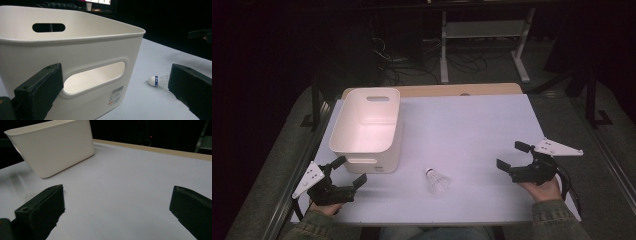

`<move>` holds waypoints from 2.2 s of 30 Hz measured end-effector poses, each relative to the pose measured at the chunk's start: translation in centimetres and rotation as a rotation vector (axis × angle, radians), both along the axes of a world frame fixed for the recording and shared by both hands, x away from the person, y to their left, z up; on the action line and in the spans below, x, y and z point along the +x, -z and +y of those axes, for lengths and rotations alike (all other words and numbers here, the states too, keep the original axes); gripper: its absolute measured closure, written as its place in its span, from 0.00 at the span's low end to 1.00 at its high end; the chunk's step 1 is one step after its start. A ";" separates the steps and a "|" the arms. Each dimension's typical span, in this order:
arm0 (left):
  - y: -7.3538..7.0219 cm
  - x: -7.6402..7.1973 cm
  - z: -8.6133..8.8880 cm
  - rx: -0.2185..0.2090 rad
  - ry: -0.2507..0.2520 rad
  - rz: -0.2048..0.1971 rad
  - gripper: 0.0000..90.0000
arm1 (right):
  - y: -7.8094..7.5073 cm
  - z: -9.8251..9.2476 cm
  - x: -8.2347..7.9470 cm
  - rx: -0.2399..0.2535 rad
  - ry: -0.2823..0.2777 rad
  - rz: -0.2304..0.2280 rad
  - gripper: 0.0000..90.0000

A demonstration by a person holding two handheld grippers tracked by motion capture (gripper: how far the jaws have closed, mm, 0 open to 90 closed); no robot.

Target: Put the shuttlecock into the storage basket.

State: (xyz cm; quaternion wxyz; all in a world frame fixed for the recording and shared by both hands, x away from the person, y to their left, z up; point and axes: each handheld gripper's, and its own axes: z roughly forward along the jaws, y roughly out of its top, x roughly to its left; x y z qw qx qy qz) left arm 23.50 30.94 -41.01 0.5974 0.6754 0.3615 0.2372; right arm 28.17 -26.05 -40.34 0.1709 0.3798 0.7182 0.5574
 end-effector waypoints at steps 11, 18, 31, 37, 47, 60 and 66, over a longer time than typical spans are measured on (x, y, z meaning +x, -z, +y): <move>-0.1 -0.1 0.0 0.013 0.004 -0.009 0.00 | -0.5 0.3 -0.2 -0.013 -0.004 -0.009 0.00; -0.1 -0.1 0.1 0.011 0.005 -0.018 0.00 | -0.9 0.7 -0.1 -0.023 -0.016 -0.001 0.00; -0.1 -0.2 -0.1 -0.004 0.000 -0.016 0.00 | -1.1 1.1 0.3 -0.037 -0.028 0.018 0.00; -0.1 -0.2 0.0 0.001 0.001 -0.016 0.00 | -1.7 1.6 0.6 -0.047 -0.040 0.012 0.00; -0.1 -0.3 -0.1 -0.004 0.004 -0.015 0.00 | -2.4 2.6 1.3 -0.059 -0.081 0.005 0.00; -0.1 -0.3 -0.1 -0.007 0.004 -0.017 0.00 | -3.0 3.8 2.1 -0.079 -0.114 0.003 0.00; -0.1 -0.3 -0.1 -0.006 0.005 -0.019 0.00 | -3.4 4.6 2.5 -0.084 -0.134 -0.001 0.00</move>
